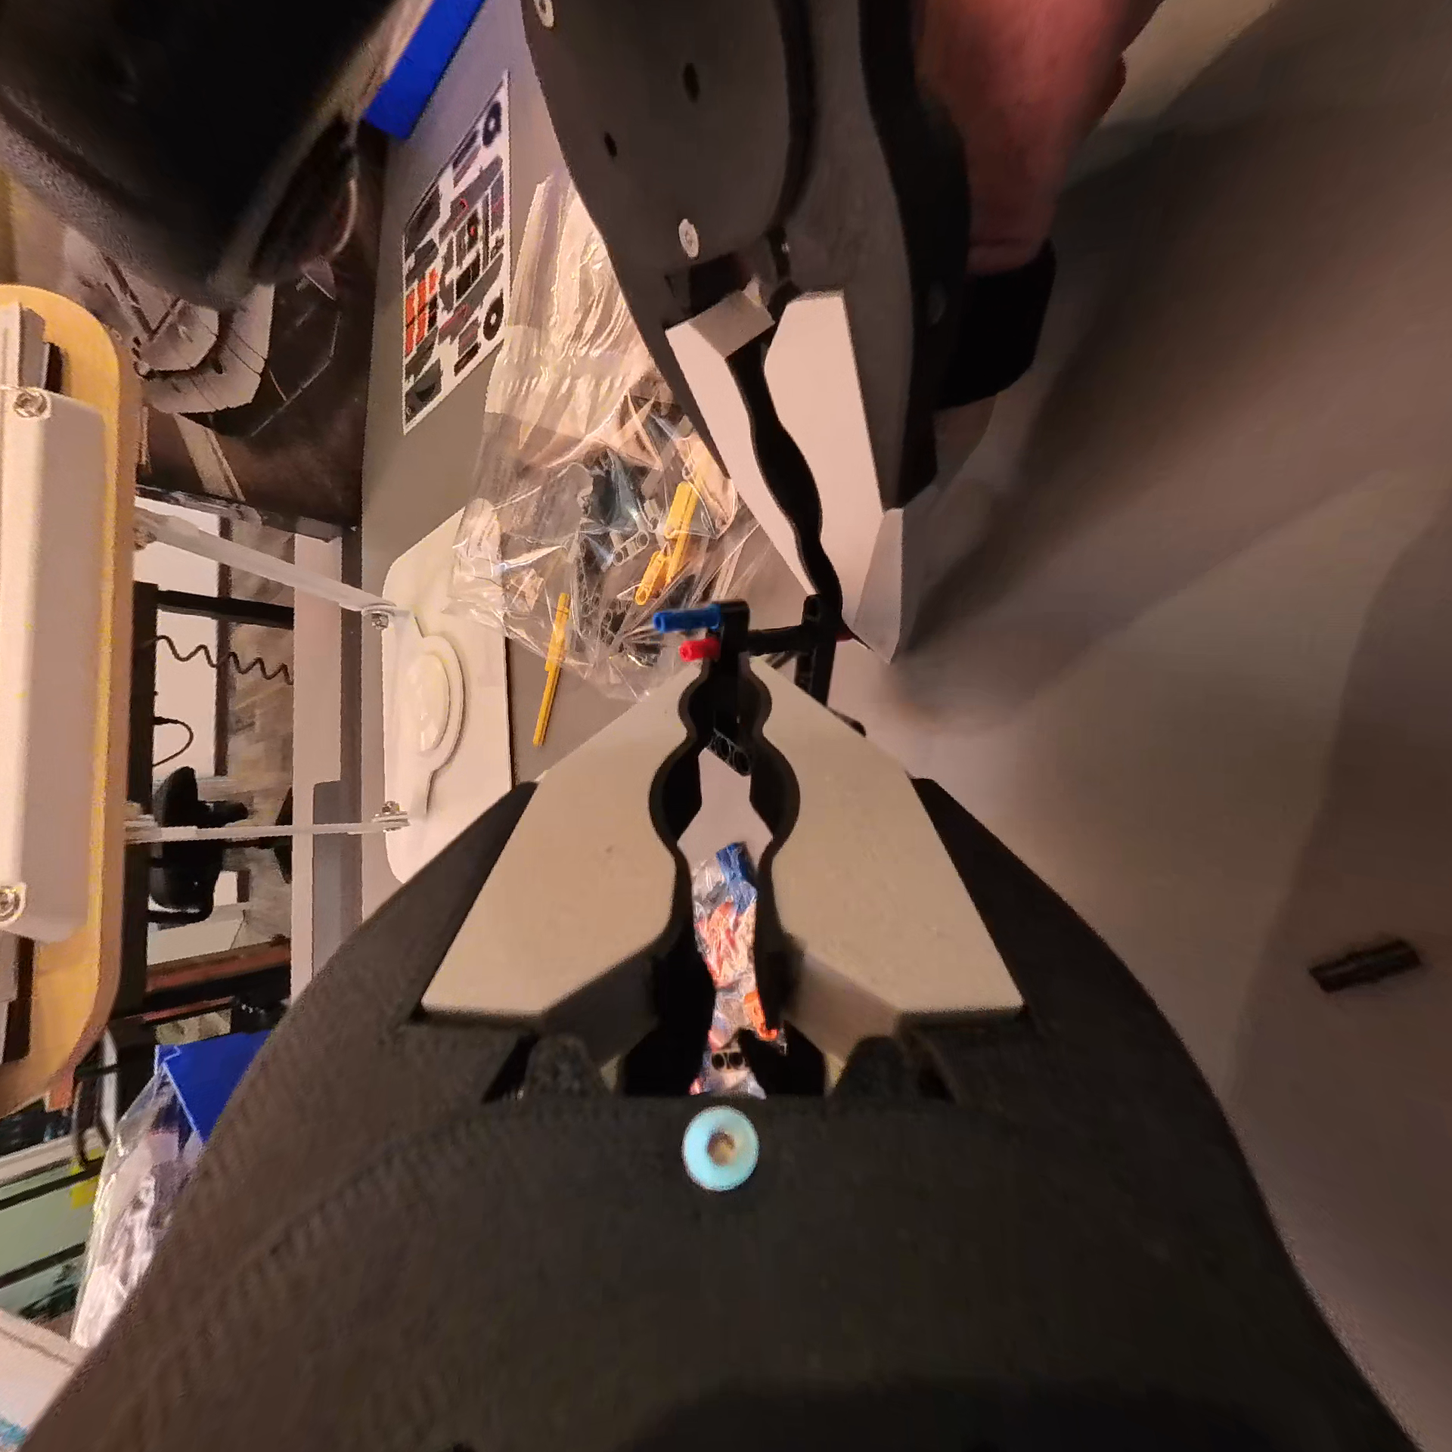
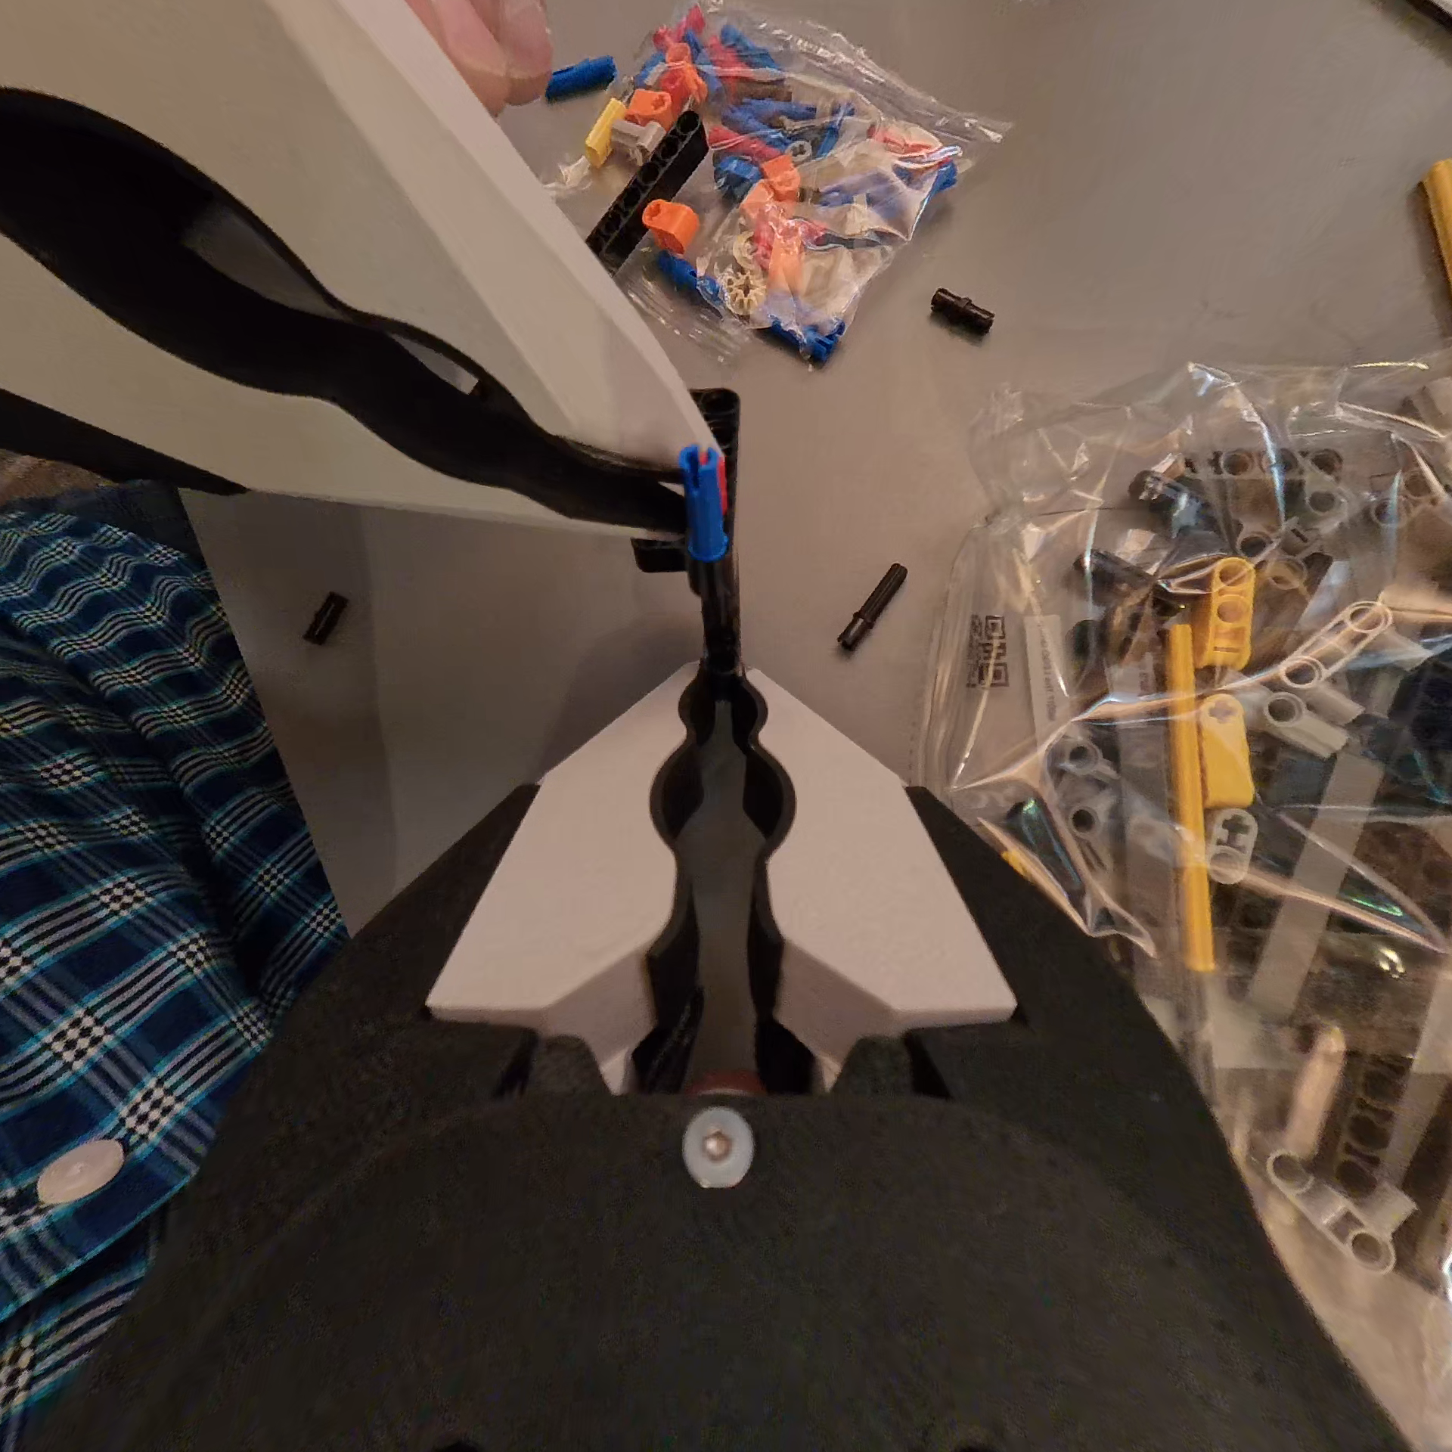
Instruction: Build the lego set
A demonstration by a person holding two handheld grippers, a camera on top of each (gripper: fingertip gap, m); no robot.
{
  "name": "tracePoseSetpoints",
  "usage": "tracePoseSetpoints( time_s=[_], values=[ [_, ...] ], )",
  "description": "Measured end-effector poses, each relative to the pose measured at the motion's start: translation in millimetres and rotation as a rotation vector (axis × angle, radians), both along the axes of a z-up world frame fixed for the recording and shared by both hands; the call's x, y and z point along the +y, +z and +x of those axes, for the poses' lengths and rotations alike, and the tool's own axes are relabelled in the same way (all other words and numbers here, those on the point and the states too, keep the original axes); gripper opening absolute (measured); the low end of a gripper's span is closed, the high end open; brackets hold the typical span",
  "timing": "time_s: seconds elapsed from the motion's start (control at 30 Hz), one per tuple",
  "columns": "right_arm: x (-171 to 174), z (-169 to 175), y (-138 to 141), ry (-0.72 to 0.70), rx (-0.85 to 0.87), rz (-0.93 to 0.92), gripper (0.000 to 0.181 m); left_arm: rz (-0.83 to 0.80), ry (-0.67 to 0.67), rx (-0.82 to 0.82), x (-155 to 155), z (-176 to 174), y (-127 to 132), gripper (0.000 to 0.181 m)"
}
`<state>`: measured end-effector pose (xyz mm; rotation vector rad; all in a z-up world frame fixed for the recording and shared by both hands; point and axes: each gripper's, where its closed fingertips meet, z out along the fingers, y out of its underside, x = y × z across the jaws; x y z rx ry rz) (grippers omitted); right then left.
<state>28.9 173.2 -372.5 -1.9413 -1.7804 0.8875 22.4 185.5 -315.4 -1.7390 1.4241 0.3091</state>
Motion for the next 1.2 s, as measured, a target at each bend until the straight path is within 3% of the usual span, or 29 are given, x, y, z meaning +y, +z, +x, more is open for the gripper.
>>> tracePoseSetpoints(
  time_s=[0.03, 0.57, 0.9, 1.2],
  values=[
    [0, 0, 0, -0.002, 0.001, -0.002, 0.001, 0.002, -0.005, 0.013, 0, 0, 0, 0.002],
    [1, -2, -1, 0.021, -0.045, 0.037, 0.0, -0.001, -0.143, 0.22, -5, 16, 8, 0.001],
    [-10, 1, -1, 0.127, -0.084, -0.018, 0.001, -0.179, 0.039, -0.012, 1, -5, -2, 0.003],
    [-12, 0, -1, 0.192, -0.095, 0.028, 0.001, -0.267, 0.101, -0.202, -2, -15, -6, 0.037]
  ],
)
